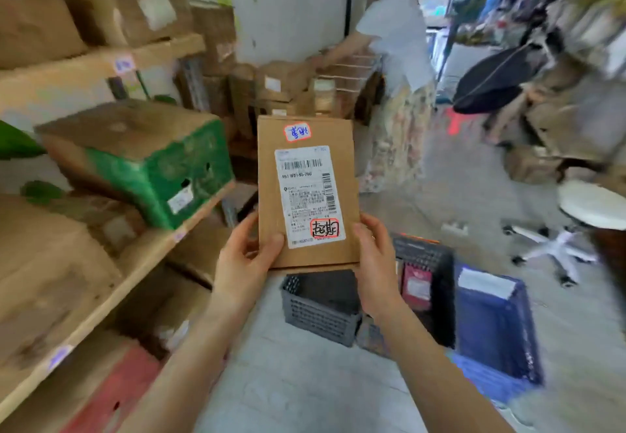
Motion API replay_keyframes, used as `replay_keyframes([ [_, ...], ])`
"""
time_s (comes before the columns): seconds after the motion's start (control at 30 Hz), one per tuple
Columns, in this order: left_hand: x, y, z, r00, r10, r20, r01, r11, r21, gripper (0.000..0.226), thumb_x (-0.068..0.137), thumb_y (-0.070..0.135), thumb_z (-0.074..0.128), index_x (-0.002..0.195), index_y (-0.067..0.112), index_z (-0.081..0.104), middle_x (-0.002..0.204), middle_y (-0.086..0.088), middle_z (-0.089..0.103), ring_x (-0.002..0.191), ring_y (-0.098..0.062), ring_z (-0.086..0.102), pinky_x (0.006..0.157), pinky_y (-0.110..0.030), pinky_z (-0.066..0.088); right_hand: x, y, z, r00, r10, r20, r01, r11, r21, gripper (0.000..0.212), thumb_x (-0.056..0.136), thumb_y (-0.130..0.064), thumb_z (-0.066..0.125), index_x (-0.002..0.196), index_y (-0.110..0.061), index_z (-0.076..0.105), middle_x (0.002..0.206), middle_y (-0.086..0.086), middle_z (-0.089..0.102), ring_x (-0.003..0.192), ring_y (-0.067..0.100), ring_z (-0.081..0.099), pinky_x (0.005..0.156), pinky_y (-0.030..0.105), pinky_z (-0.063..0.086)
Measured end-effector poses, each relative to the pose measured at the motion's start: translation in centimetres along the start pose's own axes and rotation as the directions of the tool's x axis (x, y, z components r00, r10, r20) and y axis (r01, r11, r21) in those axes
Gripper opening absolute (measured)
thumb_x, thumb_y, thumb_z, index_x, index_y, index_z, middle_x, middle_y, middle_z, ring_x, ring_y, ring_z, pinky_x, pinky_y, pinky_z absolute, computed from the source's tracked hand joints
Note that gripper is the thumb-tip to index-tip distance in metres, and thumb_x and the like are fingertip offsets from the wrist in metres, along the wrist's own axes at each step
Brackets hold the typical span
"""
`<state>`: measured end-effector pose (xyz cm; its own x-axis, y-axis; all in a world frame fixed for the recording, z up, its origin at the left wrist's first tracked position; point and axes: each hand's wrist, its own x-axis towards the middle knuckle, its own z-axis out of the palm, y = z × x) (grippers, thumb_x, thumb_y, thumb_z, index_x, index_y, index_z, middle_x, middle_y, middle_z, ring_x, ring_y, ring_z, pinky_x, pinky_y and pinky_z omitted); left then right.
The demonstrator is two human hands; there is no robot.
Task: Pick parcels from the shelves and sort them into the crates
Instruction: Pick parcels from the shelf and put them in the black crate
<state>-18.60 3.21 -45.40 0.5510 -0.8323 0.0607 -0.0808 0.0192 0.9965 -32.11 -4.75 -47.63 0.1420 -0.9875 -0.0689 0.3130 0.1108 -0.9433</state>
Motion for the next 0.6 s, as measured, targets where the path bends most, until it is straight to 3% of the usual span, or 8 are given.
replay_keyframes([
  [0.07, 2.7, -2.4, 5.6, 0.992, -0.107, 0.073, 0.108, 0.994, -0.01, 0.047, 0.083, 0.016, 0.067, 0.126, 0.022, 0.05, 0.102, -0.004, 0.067, 0.086, -0.016, 0.063, 0.075, -0.027, 0.052, 3.8, 0.7, -4.7, 0.996, 0.034, -0.083, -0.039, 0.998, -0.056, 0.014, 0.093, -0.012, 0.05, 0.093, -0.024, 0.057, 0.1, 0.004, 0.063, 0.092, 0.016, 0.057, 0.094, 0.042, 0.045],
  [0.17, 5.7, -5.7, 13.1, 0.942, -0.29, 0.17, 0.299, 0.954, -0.029, 0.031, 0.087, 0.011, 0.061, 0.115, 0.018, 0.048, 0.097, -0.005, 0.064, 0.078, -0.011, 0.061, 0.056, -0.017, 0.052, 8.5, 1.4, -10.8, 0.975, 0.085, -0.207, -0.112, 0.986, -0.12, 0.013, 0.095, -0.013, 0.047, 0.102, -0.02, 0.055, 0.101, 0.005, 0.061, 0.085, 0.01, 0.057, 0.084, 0.033, 0.047],
  [0.3, 9.1, -11.2, 21.5, 0.805, -0.514, 0.294, 0.523, 0.851, 0.055, 0.039, 0.089, 0.011, 0.059, 0.125, 0.001, 0.049, 0.117, -0.014, 0.063, 0.086, -0.017, 0.062, 0.058, -0.02, 0.056, 13.5, 3.0, -18.1, 0.927, 0.163, -0.338, -0.226, 0.961, -0.158, 0.012, 0.096, -0.011, 0.043, 0.103, -0.016, 0.052, 0.089, -0.003, 0.059, 0.077, 0.004, 0.055, 0.072, 0.023, 0.048],
  [0.43, 12.4, -16.8, 28.5, 0.695, -0.612, 0.376, 0.573, 0.788, 0.224, 0.026, 0.092, 0.01, 0.054, 0.117, 0.003, 0.054, 0.112, -0.012, 0.064, 0.091, -0.023, 0.062, 0.069, -0.026, 0.055, 18.4, 6.9, -24.4, 0.852, 0.301, -0.428, -0.413, 0.889, -0.197, 0.017, 0.097, -0.019, 0.042, 0.114, -0.017, 0.047, 0.097, -0.005, 0.057, 0.083, 0.003, 0.054, 0.071, 0.021, 0.047],
  [0.53, 15.1, -22.6, 33.0, 0.647, -0.677, 0.352, 0.587, 0.736, 0.338, 0.017, 0.093, 0.012, 0.053, 0.106, 0.003, 0.058, 0.1, -0.011, 0.064, 0.079, -0.021, 0.058, 0.065, -0.027, 0.051, 22.7, 11.2, -28.6, 0.801, 0.375, -0.466, -0.53, 0.807, -0.262, 0.02, 0.097, -0.023, 0.044, 0.116, -0.016, 0.047, 0.09, -0.01, 0.053, 0.081, 0.001, 0.051, 0.066, 0.016, 0.043],
  [0.6, 17.0, -27.2, 35.6, 0.614, -0.717, 0.33, 0.572, 0.693, 0.44, 0.022, 0.094, 0.015, 0.052, 0.111, 0.003, 0.059, 0.099, -0.006, 0.064, 0.082, -0.018, 0.057, 0.069, -0.026, 0.047, 25.7, 14.6, -31.2, 0.767, 0.417, -0.487, -0.599, 0.738, -0.312, 0.015, 0.096, -0.02, 0.047, 0.11, -0.016, 0.049, 0.087, -0.01, 0.054, 0.079, 0.001, 0.053, 0.064, 0.014, 0.042],
])
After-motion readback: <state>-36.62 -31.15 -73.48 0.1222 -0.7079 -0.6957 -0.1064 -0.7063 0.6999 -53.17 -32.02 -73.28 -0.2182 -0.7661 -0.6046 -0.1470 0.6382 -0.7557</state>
